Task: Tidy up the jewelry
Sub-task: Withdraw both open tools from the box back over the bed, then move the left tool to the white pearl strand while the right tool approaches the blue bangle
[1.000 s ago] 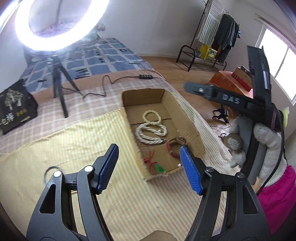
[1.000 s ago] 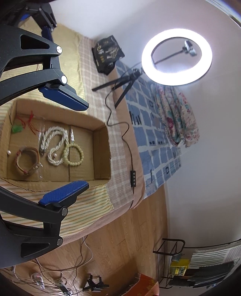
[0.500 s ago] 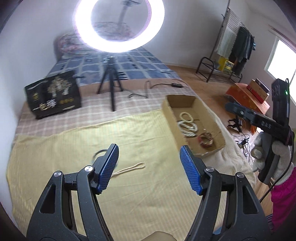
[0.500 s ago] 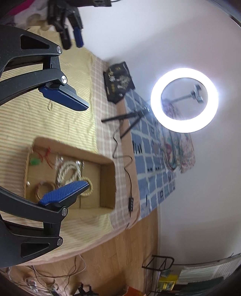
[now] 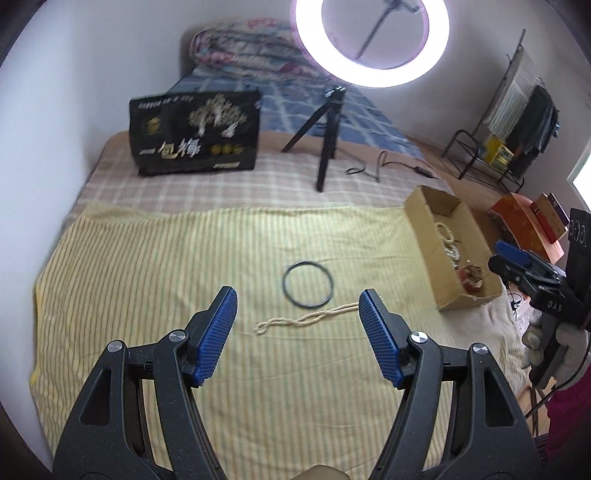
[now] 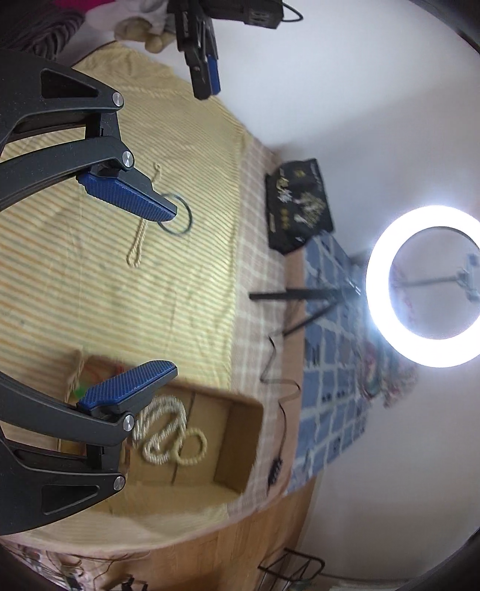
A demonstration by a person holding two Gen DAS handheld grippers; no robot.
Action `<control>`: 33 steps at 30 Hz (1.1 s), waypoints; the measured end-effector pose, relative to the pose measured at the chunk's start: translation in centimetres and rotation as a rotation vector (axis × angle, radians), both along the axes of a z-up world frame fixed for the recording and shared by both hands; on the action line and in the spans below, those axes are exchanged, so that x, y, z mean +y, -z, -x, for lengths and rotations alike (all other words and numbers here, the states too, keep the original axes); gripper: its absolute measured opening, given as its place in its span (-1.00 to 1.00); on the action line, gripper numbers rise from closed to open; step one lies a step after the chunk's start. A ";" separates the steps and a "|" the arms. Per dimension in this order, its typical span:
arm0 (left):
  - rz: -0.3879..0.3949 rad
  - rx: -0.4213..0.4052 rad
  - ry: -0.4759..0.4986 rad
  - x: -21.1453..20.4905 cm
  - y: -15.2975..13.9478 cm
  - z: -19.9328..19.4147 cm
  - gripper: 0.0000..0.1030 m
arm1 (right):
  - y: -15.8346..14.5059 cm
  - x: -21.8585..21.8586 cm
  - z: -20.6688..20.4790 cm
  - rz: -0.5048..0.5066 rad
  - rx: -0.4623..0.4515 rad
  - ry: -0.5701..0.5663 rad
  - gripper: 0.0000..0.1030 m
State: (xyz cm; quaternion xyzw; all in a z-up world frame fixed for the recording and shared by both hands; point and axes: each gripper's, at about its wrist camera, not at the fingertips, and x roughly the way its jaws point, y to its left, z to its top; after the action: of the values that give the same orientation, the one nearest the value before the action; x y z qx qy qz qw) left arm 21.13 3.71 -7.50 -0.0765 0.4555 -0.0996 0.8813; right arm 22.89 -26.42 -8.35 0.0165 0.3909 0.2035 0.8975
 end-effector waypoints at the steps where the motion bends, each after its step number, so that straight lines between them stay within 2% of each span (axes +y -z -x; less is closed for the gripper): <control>1: 0.002 0.012 -0.005 0.5 0.4 -0.2 0.37 | 0.3 0.6 -0.3 0.005 0.014 -0.010 0.51; 5: 0.009 0.050 -0.004 1.4 1.9 -0.9 0.34 | 1.6 2.8 -1.5 0.006 0.077 -0.032 0.51; 8: 0.011 0.071 0.017 1.5 2.9 -1.1 0.20 | 2.6 3.9 -2.7 -0.012 0.118 -0.030 0.51; 13: 0.002 0.106 0.097 0.4 4.7 -1.6 0.01 | 4.4 5.8 -4.8 -0.035 0.194 -0.041 0.51; 19: -0.022 0.144 0.203 -1.9 6.9 -2.5 -0.01 | 7.6 7.5 -7.3 -0.052 0.286 -0.056 0.50; 22: -0.042 0.164 0.245 -2.9 8.2 -3.0 -0.15 | 8.9 8.6 -8.3 -0.040 0.323 -0.078 0.33; 29: -0.100 0.194 0.299 -4.2 10.6 -4.3 -0.17 | 11.6 10.6 -10.1 -0.030 0.384 -0.107 -0.14; 33: -0.127 0.206 0.325 -4.8 11.7 -4.7 -0.17 | 12.5 11.7 -10.8 -0.027 0.394 -0.118 -0.25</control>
State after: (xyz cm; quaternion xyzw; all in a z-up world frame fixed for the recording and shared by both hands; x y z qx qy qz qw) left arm 25.86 -1.13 -19.20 0.0442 0.5550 -0.2032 0.8054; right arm 33.73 -14.72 -20.87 0.0453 0.5565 0.2538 0.7898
